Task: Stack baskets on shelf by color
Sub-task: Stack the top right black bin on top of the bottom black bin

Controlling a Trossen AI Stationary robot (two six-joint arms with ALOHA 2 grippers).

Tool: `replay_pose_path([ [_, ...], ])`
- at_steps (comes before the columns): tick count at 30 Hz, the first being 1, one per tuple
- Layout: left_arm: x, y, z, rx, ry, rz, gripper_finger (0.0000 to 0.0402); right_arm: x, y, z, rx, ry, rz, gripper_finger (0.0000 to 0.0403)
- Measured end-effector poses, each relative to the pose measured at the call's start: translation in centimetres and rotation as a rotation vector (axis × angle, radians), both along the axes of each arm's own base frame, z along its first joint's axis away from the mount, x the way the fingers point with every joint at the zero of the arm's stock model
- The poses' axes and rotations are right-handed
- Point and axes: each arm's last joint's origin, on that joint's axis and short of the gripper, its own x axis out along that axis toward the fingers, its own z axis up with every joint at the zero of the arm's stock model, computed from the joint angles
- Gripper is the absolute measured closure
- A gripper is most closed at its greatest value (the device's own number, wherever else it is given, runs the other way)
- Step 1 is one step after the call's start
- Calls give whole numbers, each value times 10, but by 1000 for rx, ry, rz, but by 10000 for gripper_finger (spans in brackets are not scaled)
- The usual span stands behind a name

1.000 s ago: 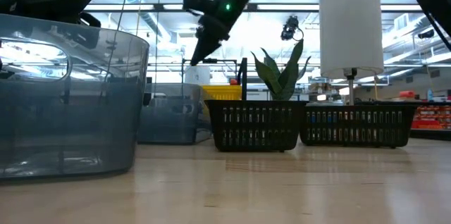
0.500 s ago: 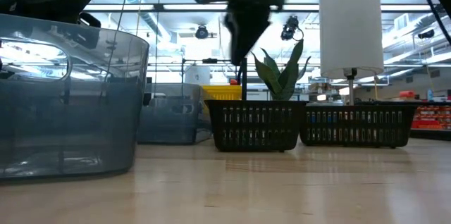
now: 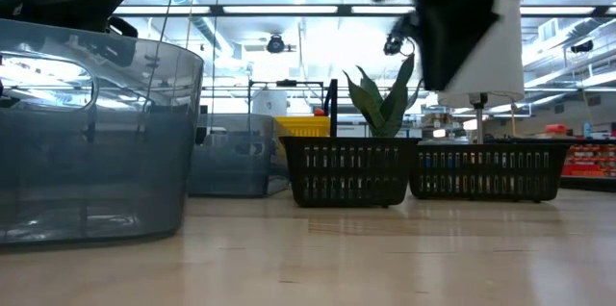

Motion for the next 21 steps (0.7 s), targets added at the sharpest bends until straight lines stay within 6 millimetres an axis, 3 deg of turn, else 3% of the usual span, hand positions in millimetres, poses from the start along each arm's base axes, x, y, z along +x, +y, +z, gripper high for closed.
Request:
replay_pose_path([
  [9,0,0,0,0,0,0,363,-54,12,-21,-25,153,134,217],
  [16,0,0,0,0,0,0,371,-81,22,-42,-147,355,513,198],
  [21,0,0,0,0,0,0,373,-91,24,-62,-222,435,646,200],
])
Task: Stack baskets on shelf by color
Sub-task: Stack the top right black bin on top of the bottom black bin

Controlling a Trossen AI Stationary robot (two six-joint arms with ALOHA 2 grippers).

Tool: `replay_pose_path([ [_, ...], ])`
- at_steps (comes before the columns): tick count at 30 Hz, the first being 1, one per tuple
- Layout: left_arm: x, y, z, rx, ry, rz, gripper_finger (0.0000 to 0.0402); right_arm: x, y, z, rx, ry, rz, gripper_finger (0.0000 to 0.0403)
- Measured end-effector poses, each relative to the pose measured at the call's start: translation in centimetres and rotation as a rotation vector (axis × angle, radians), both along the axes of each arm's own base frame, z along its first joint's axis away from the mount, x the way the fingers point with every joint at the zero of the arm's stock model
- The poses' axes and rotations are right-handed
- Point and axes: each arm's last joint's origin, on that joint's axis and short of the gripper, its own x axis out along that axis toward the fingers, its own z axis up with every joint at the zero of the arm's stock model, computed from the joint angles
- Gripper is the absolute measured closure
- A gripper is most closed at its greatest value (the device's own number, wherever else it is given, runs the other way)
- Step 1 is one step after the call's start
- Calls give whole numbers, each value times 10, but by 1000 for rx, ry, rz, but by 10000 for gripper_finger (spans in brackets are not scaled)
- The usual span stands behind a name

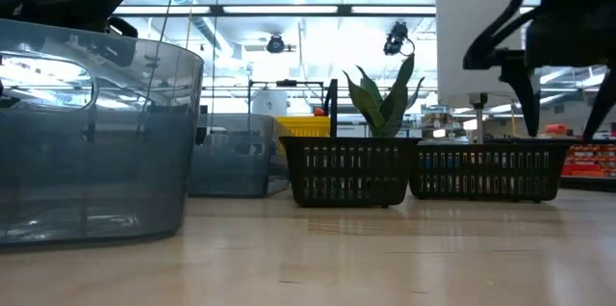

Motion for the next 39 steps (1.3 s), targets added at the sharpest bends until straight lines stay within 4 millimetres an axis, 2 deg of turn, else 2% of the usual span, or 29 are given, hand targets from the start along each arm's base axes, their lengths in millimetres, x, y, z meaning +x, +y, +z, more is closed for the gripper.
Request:
replay_pose_path([
  [5,0,0,0,0,0,0,366,-2,-1,-15,9,-23,70,209],
  [9,0,0,0,0,0,0,363,-2,-2,-27,30,-53,99,234],
  [13,0,0,0,0,0,0,367,-3,-3,-31,32,-61,101,284],
  [19,0,0,0,0,0,0,371,-1,-1,-31,70,-76,107,380],
  [22,0,0,0,0,0,0,367,2,3,-26,92,-78,101,393],
  [27,0,0,0,0,0,0,363,13,14,8,114,-120,-29,395],
  [33,0,0,0,0,0,0,370,25,44,75,265,-287,-398,396],
  [39,0,0,0,0,0,0,372,18,77,138,489,-373,-680,397],
])
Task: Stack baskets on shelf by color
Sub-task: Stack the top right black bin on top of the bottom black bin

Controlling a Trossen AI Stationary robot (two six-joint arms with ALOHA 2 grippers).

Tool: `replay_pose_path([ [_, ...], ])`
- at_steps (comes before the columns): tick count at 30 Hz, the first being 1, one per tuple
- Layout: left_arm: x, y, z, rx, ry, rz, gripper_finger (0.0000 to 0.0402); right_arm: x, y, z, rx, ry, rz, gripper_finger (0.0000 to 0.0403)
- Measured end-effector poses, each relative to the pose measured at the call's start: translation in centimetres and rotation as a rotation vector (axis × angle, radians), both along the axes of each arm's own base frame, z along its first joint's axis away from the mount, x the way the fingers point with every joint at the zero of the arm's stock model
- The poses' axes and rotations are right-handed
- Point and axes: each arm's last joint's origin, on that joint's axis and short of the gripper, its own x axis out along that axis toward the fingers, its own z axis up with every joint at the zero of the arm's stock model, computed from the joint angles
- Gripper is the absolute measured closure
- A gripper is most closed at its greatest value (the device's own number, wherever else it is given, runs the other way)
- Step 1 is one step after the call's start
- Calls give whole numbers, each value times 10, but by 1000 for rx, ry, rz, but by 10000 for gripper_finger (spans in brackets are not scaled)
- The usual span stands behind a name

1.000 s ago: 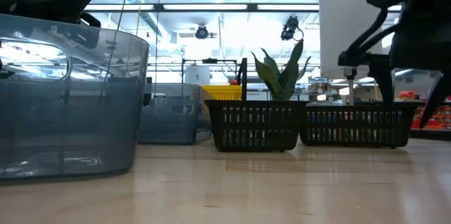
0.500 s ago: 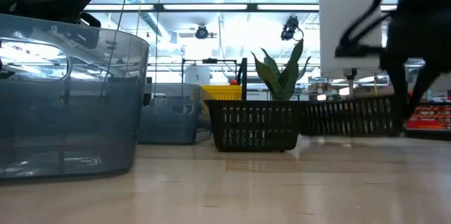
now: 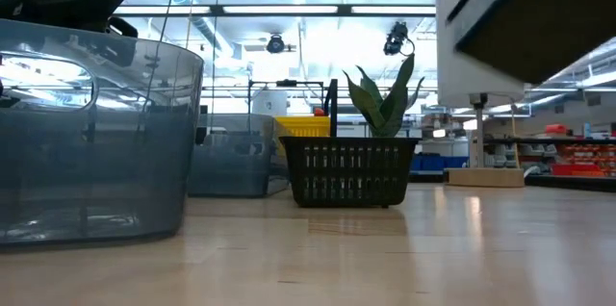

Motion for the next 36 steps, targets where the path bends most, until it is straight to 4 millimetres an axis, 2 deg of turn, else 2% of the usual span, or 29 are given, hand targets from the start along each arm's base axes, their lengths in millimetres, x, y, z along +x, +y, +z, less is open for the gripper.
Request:
replay_pose_path([
  [5,0,0,0,0,0,0,365,-13,20,29,176,2,-213,398],
  [10,0,0,0,0,0,1,364,-28,42,29,286,110,-348,398],
  [16,0,0,0,0,0,0,371,-33,77,2,275,263,-375,398],
  [22,0,0,0,0,0,0,366,-24,104,-37,235,402,-345,398],
  [27,0,0,0,0,0,0,363,-17,111,-56,199,443,-316,398],
  [36,0,0,0,0,0,0,373,-10,105,-58,184,413,-326,398],
])
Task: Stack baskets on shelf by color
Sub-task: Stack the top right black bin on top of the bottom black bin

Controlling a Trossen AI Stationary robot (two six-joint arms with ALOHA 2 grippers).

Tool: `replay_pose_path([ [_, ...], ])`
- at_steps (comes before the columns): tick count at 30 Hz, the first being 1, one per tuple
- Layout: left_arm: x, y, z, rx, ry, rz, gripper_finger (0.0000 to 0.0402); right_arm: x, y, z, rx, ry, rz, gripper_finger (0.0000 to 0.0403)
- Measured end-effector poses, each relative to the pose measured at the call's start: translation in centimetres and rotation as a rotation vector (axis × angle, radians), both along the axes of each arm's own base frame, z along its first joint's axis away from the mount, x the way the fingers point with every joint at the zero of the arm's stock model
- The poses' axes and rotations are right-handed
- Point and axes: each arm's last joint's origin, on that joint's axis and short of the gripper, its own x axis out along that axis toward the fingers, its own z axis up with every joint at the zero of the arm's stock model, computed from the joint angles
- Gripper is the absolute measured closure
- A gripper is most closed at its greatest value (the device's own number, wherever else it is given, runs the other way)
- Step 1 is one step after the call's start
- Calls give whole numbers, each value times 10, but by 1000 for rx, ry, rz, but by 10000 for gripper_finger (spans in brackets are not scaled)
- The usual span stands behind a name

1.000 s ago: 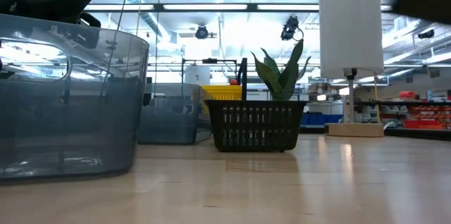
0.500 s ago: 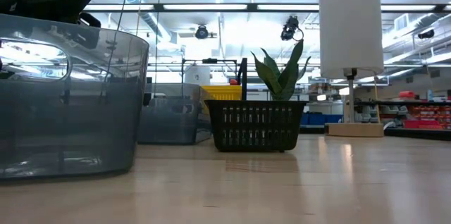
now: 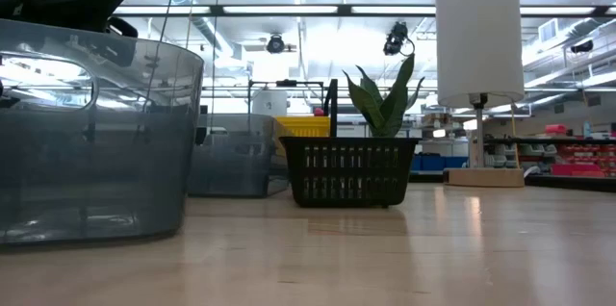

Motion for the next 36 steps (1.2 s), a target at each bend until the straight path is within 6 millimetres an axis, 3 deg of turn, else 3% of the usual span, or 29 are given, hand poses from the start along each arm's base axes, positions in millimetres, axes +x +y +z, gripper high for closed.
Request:
replay_pose_path([
  [9,0,0,0,0,0,0,363,6,-5,-6,-46,-54,-23,398],
  [17,0,0,0,0,0,0,371,-1,-12,-45,-75,29,-35,398],
  [23,0,0,0,0,0,0,371,-3,-17,-74,-65,-2,3,394],
  [29,0,0,0,0,0,0,363,5,-37,-86,-68,28,60,395],
  [36,0,0,0,0,0,0,369,31,-69,-87,-98,-37,165,394],
])
